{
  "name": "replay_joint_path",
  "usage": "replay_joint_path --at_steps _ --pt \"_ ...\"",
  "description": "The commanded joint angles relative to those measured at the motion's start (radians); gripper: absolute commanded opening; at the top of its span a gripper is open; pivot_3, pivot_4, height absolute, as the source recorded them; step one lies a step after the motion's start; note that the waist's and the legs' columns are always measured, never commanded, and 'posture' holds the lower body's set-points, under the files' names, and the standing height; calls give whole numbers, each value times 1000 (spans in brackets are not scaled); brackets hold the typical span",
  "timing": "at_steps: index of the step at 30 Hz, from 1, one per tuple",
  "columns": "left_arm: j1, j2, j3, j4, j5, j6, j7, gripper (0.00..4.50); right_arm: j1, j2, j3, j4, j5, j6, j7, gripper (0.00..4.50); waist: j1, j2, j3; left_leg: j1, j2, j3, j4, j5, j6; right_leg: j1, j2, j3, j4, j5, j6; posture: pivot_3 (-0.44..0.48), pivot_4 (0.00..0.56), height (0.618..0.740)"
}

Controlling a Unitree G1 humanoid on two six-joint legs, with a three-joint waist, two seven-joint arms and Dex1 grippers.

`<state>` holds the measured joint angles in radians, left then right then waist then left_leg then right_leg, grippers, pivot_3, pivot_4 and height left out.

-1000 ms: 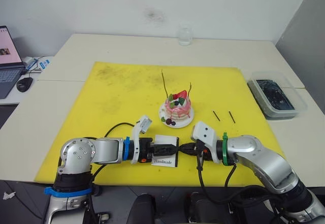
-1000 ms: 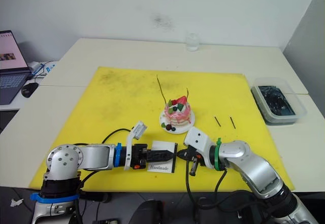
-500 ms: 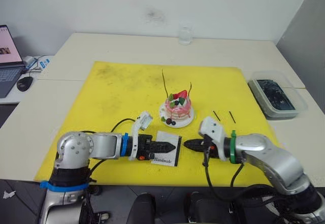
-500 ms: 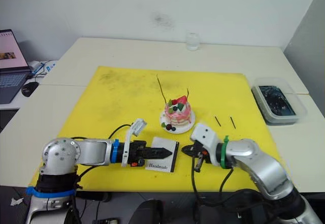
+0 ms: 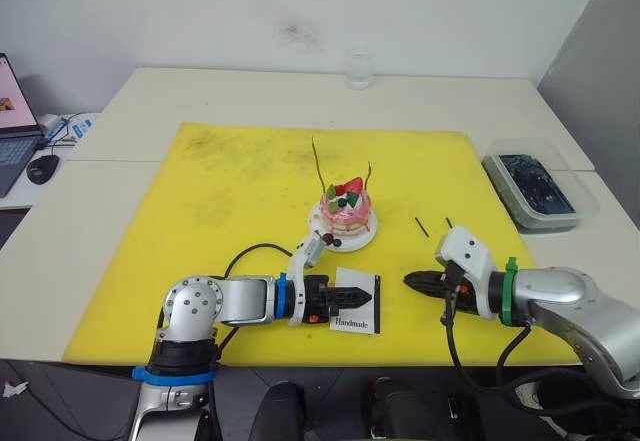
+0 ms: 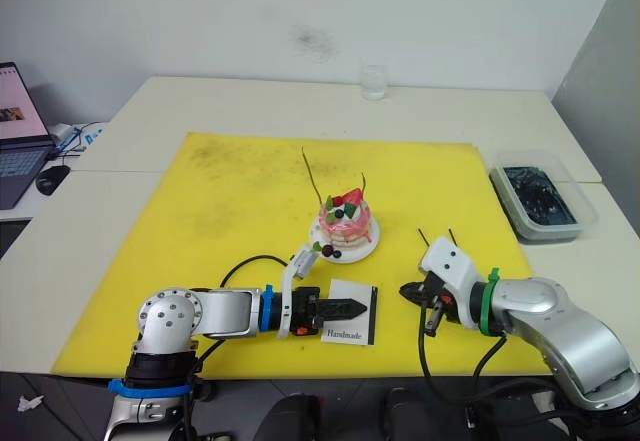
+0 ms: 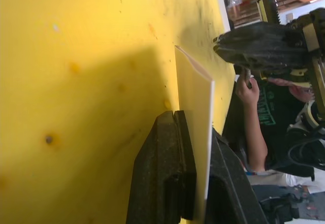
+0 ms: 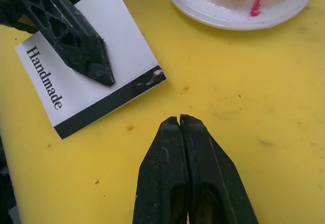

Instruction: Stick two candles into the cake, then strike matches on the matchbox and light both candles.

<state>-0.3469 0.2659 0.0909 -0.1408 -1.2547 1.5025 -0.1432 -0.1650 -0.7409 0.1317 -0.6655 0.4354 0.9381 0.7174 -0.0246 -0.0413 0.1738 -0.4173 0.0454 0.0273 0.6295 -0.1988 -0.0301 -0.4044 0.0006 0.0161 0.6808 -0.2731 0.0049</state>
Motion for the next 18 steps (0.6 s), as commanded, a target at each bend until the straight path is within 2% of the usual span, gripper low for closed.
replay_joint_path --at_steps 1,4,10,15,18 --pt "13 -5 8 -4 5 -4 -14 27 -3 10 0 -18 -19 -44 -24 0 0 0 0 0 0 0 0 0 0 0 0 0 0 0 0 0 150 740" --pt "25 27 -12 -68 9 -17 -65 27 15 23 -59 -22 -5 -91 -28 0 -1 0 0 -1 0 1 0 0 0 0 0 1 -1 0 0 0 150 740" --pt "65 47 46 -163 -79 -65 -120 27 79 44 -169 -25 -14 -202 -55 0 0 0 0 -2 1 1 0 0 0 0 -1 1 -1 0 0 0 150 740" --pt "91 158 117 -240 -204 -107 -199 27 107 127 -230 -6 -67 -291 -167 0 -1 0 0 -1 1 0 -1 0 0 -1 -1 0 0 0 0 0 150 740" --pt "105 218 110 -285 -181 -146 -235 27 102 173 -210 58 -124 -347 -222 0 -1 0 0 0 2 0 -1 0 0 0 -2 0 0 -1 0 0 150 740"
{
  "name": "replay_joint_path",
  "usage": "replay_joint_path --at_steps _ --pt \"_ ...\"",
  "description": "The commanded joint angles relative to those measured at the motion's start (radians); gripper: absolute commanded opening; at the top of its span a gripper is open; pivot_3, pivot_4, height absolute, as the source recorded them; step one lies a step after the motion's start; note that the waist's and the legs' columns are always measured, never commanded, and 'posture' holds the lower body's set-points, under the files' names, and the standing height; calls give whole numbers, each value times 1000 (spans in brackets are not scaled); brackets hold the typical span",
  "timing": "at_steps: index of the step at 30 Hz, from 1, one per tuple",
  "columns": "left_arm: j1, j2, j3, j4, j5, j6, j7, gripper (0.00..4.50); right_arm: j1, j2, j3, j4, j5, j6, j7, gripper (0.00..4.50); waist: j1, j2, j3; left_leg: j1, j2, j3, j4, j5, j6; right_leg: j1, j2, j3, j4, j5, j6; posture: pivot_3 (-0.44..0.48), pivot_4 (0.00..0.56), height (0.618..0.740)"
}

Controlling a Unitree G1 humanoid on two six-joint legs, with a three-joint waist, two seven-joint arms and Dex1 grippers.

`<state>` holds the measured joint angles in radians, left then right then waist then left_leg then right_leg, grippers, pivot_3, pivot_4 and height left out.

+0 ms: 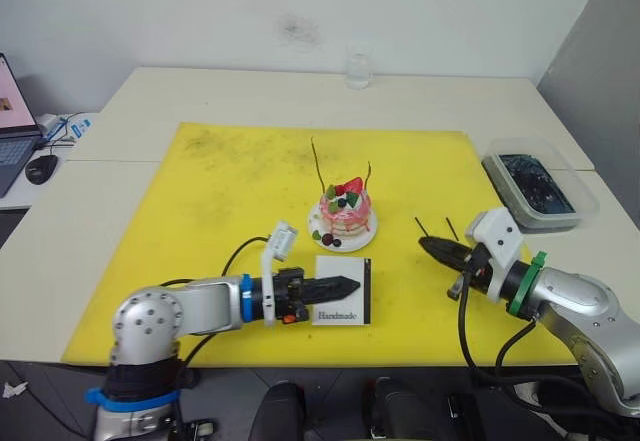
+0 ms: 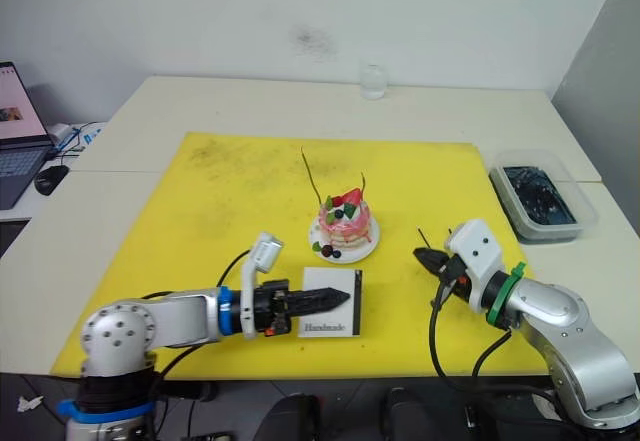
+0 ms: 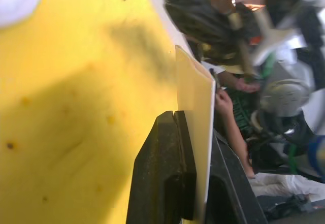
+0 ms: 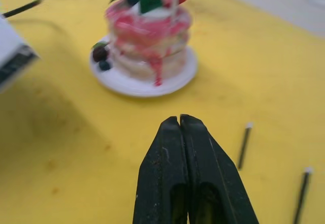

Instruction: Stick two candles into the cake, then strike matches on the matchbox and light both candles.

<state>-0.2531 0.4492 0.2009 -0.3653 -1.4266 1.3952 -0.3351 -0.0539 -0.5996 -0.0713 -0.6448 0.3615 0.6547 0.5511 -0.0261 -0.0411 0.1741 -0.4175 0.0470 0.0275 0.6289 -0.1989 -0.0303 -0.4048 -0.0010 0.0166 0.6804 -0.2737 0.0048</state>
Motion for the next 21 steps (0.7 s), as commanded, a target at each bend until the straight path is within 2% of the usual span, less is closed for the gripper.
replay_joint_path --at_steps 1,3,8,14,21 --pt "14 49 -6 -73 -1 -53 -54 9 -9 50 4 66 -70 -86 -73 186 0 0 0 0 0 0 0 0 0 0 0 0 0 0 0 0 150 740" --pt "17 67 -19 -87 14 -77 -67 0 -13 83 16 113 -100 -129 -100 604 0 0 0 0 -1 1 0 0 0 0 -1 1 -1 0 0 0 150 740" --pt "12 83 -55 -101 45 -133 -72 0 -73 142 79 250 -185 -190 -149 2342 0 0 0 -1 -1 2 0 0 0 0 -1 1 -1 0 0 0 150 740" --pt "15 103 -76 -102 58 -167 -77 0 -137 204 92 394 -231 -206 -195 2342 0 0 0 -1 0 1 -1 0 0 0 0 0 0 -1 -1 0 150 740" --pt "24 118 -89 -106 57 -190 -75 0 -160 242 103 430 -235 -178 -206 2342 0 1 0 -1 0 1 -1 0 0 -1 0 1 -1 -1 -2 0 150 740"
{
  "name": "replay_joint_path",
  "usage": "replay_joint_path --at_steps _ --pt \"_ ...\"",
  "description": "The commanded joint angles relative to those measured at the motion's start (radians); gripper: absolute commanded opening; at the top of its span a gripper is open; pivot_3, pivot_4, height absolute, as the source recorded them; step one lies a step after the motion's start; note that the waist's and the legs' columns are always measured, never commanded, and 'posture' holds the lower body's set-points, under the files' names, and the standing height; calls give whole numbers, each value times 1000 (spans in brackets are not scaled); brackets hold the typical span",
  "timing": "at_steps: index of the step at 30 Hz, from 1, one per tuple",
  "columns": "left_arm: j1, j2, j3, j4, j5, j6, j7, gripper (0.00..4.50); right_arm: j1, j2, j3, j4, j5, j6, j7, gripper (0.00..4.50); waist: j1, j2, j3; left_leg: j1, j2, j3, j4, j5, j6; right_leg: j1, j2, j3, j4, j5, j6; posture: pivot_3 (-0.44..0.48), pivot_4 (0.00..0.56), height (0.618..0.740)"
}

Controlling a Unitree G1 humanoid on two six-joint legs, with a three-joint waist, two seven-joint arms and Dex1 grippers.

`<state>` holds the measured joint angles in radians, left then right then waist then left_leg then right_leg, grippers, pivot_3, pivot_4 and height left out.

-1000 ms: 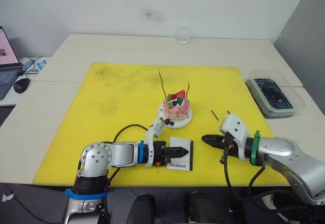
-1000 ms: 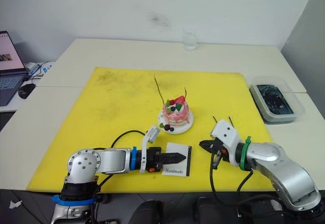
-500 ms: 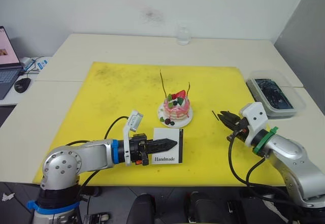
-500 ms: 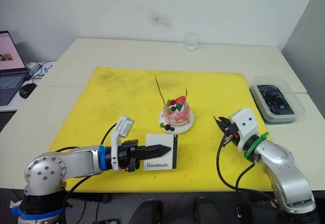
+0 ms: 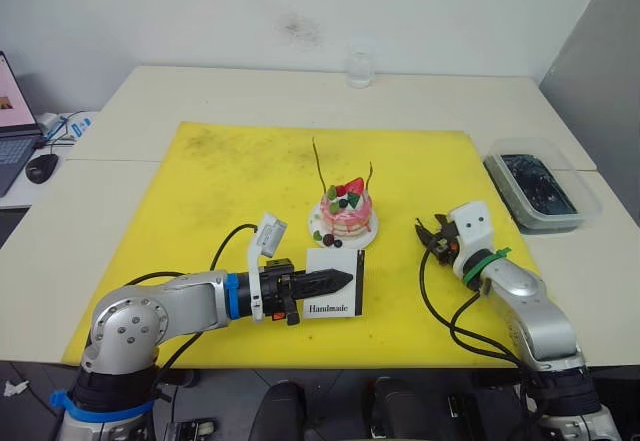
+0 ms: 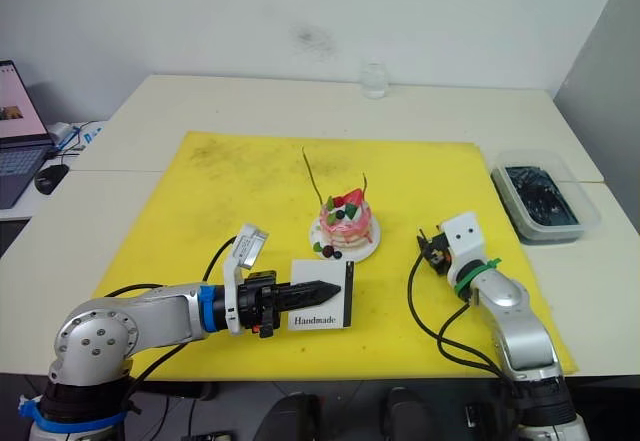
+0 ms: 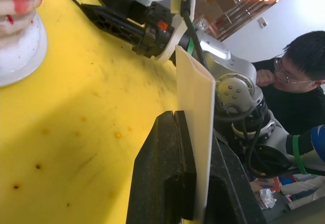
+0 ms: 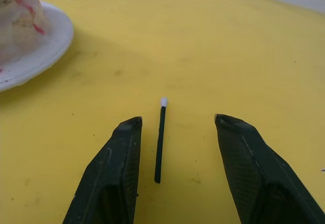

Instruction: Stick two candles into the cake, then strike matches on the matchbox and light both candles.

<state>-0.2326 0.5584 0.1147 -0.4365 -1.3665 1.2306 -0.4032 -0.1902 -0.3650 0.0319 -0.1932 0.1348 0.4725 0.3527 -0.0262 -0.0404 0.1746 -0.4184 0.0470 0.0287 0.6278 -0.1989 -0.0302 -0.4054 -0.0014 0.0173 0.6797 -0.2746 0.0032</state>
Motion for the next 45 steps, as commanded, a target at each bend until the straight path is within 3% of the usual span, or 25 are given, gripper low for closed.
replay_joint_path --at_steps 1,11,14,19,27,33,41,45 --pt "6 10 -5 -36 -3 -29 -7 0 -26 14 0 -22 -6 16 -13 2342 0 0 0 0 0 0 0 0 0 0 0 0 0 0 0 0 150 740" --pt "8 7 -27 -28 1 -57 -2 0 -55 56 -7 -15 -5 105 -51 2342 0 0 0 0 0 0 0 0 0 0 0 0 0 0 0 0 150 740" --pt "9 9 -31 -29 -1 -60 -3 0 -50 52 0 -21 -9 129 -51 1746 0 0 0 0 0 0 0 0 0 0 0 0 0 0 0 0 150 740" --pt "13 10 -36 -33 -1 -62 -4 0 -49 60 1 -27 -10 138 -62 28 0 0 0 0 0 0 0 0 0 0 0 0 0 0 0 0 150 740" --pt "16 8 -45 -36 6 -65 -3 0 -44 70 -10 -63 7 147 -69 28 0 0 0 0 0 0 0 0 0 0 0 0 0 0 0 0 150 740" --pt "10 6 -51 -29 14 -66 -8 0 -3 51 -35 -283 78 291 -44 28 0 1 0 0 0 0 0 0 0 0 0 0 0 0 0 0 150 740" --pt "3 13 -65 -20 42 -65 -37 0 185 12 -82 -589 181 491 -42 28 0 1 0 0 0 0 -1 0 0 0 -1 -1 0 0 0 0 150 740" --pt "-9 16 -74 -9 57 -61 -56 0 327 4 -16 -611 166 365 -9 28 0 1 0 0 0 0 -1 0 0 0 -2 -1 0 -1 -1 0 150 740"
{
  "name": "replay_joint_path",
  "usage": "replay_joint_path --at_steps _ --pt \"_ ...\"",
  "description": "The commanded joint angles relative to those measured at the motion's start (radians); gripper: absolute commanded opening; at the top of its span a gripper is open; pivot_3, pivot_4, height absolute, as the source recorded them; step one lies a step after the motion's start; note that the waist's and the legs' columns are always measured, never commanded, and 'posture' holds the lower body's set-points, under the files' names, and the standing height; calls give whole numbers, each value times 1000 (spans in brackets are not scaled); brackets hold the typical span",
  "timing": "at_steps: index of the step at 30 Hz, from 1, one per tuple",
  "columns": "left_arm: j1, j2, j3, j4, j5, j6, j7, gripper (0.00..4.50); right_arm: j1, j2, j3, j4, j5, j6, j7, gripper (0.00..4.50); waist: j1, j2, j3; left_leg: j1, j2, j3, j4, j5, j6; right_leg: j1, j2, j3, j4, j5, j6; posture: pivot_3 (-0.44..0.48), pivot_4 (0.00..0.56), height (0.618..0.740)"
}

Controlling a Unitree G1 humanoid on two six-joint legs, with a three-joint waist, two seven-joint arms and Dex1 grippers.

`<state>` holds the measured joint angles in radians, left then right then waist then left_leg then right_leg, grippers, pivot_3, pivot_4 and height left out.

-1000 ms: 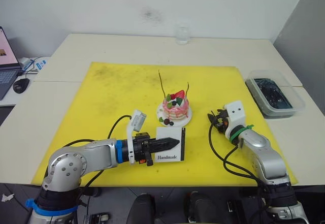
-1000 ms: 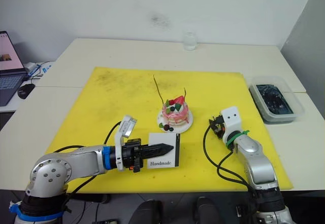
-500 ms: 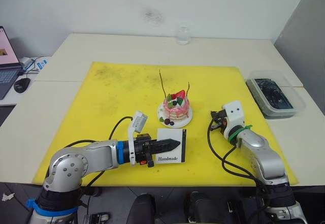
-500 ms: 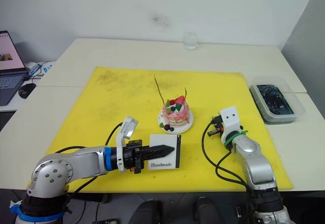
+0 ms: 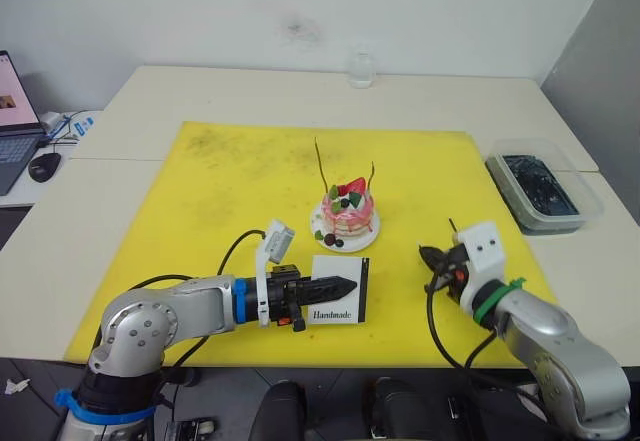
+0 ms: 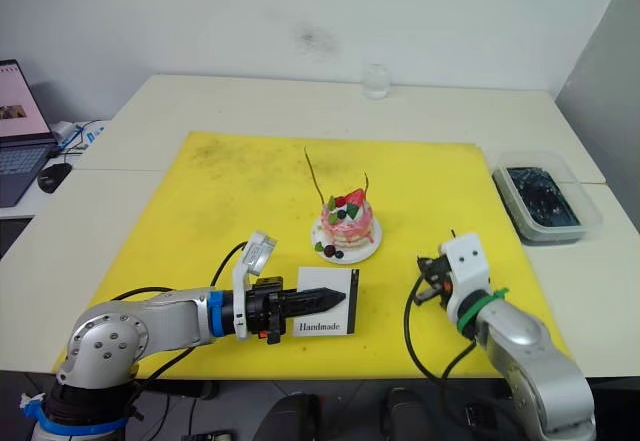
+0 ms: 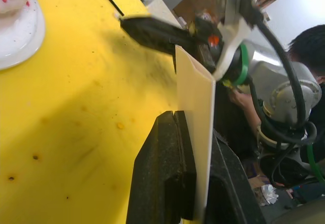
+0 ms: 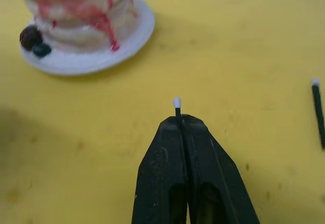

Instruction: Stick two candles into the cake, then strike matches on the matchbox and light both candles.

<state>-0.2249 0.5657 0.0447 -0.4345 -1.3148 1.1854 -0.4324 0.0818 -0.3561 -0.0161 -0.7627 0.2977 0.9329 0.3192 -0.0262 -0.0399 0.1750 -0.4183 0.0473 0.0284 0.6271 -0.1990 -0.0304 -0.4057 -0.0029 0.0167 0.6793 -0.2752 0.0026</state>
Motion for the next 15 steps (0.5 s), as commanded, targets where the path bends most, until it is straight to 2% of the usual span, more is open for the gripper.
replay_joint_path --at_steps 1,7,15 --pt "-18 10 -5 -10 9 -15 -30 0 74 -6 47 -36 -7 -132 30 28 0 0 0 0 0 0 0 0 0 0 0 0 0 0 0 0 150 740" --pt "-19 19 -3 -10 27 -9 -51 0 118 6 103 85 -77 -333 29 28 -3 0 0 1 0 0 0 0 0 0 0 0 0 -2 -4 0 150 740" --pt "-2 29 4 -21 38 -15 -50 0 133 30 118 179 -93 -422 24 28 -2 0 0 0 0 0 -1 0 0 0 0 0 0 -2 -2 0 150 740"
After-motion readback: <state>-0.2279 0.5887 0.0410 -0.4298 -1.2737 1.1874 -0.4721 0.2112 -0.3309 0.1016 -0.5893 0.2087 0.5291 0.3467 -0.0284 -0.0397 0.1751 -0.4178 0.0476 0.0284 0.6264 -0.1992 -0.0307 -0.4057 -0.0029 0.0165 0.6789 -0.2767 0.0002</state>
